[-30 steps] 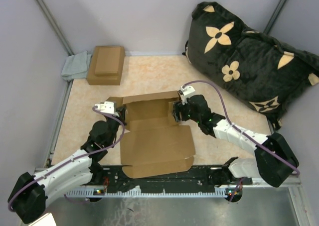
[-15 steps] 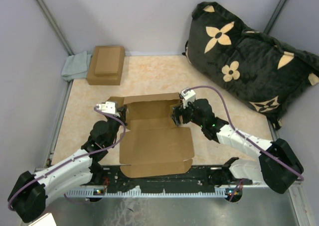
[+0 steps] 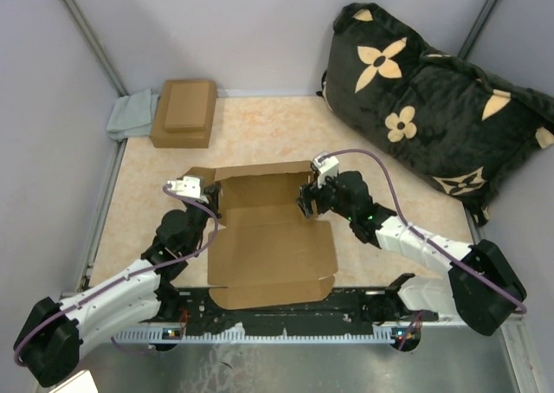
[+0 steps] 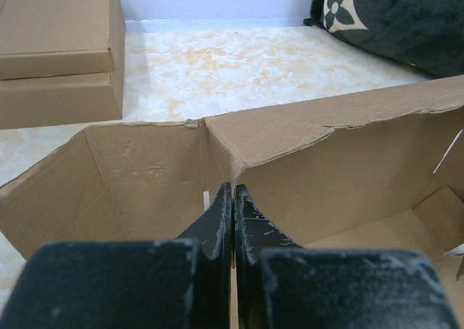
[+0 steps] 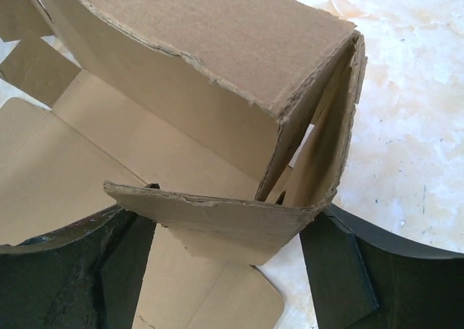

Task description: Fold the paper box

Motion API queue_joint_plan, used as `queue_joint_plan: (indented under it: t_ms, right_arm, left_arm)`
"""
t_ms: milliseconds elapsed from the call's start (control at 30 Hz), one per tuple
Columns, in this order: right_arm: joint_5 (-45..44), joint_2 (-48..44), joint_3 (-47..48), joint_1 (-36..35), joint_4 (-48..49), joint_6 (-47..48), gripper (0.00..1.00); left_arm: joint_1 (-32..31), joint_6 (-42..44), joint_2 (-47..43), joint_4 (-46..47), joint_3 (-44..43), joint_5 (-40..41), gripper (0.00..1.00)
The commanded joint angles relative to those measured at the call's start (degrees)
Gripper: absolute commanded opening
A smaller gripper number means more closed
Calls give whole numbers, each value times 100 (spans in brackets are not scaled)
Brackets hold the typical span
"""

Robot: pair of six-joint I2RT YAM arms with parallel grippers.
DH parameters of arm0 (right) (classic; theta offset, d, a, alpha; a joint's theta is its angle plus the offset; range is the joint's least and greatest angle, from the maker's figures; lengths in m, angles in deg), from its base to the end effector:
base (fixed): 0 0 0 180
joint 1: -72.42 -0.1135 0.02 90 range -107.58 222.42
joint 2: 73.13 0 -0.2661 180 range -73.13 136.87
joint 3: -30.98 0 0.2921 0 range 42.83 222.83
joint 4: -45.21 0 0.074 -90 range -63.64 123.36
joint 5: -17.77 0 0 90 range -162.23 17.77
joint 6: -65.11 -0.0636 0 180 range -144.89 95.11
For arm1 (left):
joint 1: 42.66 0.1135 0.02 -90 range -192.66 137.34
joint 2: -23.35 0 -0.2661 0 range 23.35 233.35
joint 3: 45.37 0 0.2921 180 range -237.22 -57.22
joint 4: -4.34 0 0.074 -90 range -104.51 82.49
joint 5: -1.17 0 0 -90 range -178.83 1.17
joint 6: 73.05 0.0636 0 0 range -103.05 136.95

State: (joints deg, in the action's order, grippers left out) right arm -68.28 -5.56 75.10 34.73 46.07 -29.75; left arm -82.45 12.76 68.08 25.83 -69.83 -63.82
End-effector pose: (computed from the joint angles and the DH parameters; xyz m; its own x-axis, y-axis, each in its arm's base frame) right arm 0.2453 0.1950 0.1904 -0.3588 -0.1704 -0.9177 -0.6321 0.7678 0.1046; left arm 0.1990 -0.1307 0.2024 -0.0023 -0.0842 -0.9964 0.2557 0.9633 -0.0820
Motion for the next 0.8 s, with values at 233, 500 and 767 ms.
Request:
queue_joint_plan:
  t_ms: [233, 500, 767]
  right_arm:
    - [916, -708, -232, -28, 604, 47, 83]
    - [1018, -1018, -314, -32, 366, 61, 88]
    - [1030, -721, -292, -29, 344, 18, 99]
  left_arm:
    - [-58, -8, -71, 76, -39, -47, 0]
    - [-64, -17, -30, 81, -59, -63, 0]
    - [-64, -50, -130, -37, -50, -21, 0]
